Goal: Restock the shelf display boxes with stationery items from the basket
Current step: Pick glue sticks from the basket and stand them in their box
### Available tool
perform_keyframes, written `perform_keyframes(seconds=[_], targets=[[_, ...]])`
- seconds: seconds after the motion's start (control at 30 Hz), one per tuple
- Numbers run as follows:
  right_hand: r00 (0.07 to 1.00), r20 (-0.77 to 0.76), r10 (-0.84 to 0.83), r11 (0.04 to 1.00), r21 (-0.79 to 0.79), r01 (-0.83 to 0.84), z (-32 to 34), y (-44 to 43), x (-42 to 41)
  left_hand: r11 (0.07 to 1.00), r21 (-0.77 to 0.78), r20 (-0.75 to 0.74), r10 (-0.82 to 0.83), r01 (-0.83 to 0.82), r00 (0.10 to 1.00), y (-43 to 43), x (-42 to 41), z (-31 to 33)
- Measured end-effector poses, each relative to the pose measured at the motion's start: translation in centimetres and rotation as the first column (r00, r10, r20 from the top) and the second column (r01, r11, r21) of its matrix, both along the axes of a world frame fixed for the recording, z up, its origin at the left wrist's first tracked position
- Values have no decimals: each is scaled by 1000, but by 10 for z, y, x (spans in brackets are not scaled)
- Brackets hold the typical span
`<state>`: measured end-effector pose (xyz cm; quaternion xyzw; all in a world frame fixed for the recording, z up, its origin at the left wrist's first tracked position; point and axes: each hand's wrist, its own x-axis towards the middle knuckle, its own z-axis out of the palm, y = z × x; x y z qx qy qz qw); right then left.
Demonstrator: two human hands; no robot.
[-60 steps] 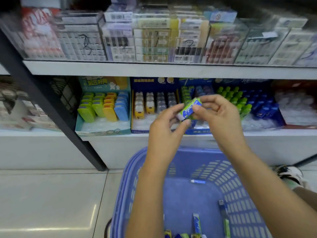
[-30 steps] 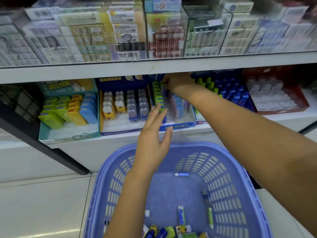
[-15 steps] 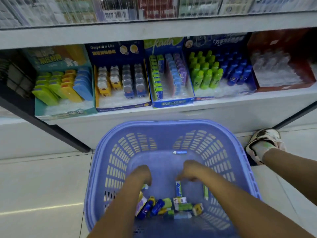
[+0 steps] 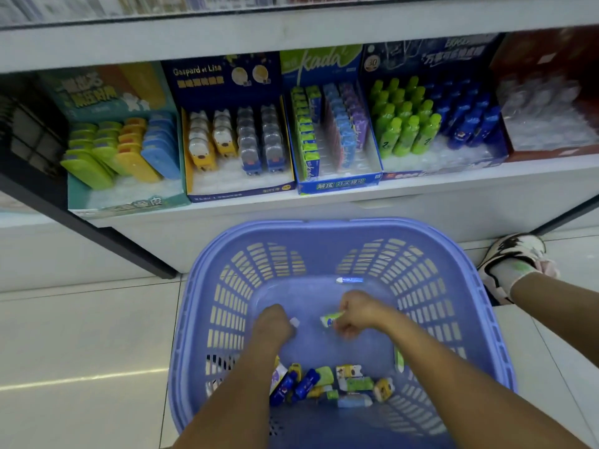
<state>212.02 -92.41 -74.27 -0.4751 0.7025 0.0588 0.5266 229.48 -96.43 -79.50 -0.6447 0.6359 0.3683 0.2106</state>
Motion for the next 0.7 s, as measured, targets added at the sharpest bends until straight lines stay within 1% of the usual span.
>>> perform_keyframes(seconds=[0.03, 0.07, 0.1, 0.17, 0.2, 0.27, 0.33, 0.37, 0.43, 0.47, 0.5, 0.53, 0.6, 0.67, 0.7], targets=[[984, 119, -132, 986, -84, 143, 16, -5, -6, 1000, 2, -98, 30, -30, 995, -8, -6, 7], [950, 217, -224, 945, -190, 266, 34, -10, -13, 998, 13, -202, 63, -62, 977, -15, -12, 15], [916, 303, -261, 889, -295, 351, 54, -14, -20, 994, 41, -317, 113, -106, 942, -22, -16, 25], [848, 444, -289, 738, -461, 492, 95, -22, -29, 963, 159, -548, 270, -219, 792, -35, -22, 59], [821, 497, -280, 650, -531, 543, 117, -26, -32, 945, 226, -632, 326, -235, 703, -41, -25, 78], [808, 547, -220, 451, -677, 582, 156, -35, -37, 930, 298, -739, 368, -216, 564, -49, -29, 116], [835, 527, -159, 270, -790, 550, 188, -49, -38, 923, 326, -816, 384, -206, 432, -54, -32, 150], [844, 512, -162, 200, -820, 536, 201, -59, -39, 922, 325, -842, 383, -210, 379, -56, -33, 166], [842, 485, -237, 89, -852, 516, 218, -86, -41, 920, 308, -884, 371, -244, 284, -58, -35, 190], [848, 442, -291, 65, -876, 479, 224, -101, -41, 914, 304, -899, 368, -268, 236, -58, -35, 199], [869, 365, -335, 75, -909, 410, 228, -116, -39, 907, 299, -913, 362, -296, 187, -59, -36, 206], [897, 277, -343, 112, -936, 332, 229, -129, -38, 897, 295, -924, 356, -329, 143, -58, -36, 211], [943, 59, -328, 254, -956, 148, 227, -154, -34, 870, 290, -935, 347, -399, 77, -57, -35, 218], [939, -179, -293, 404, -913, -48, 224, -174, -33, 841, 289, -939, 342, -458, 35, -58, -35, 221], [930, -256, -262, 460, -881, -113, 223, -181, -33, 827, 292, -939, 343, -481, 20, -58, -34, 222]])
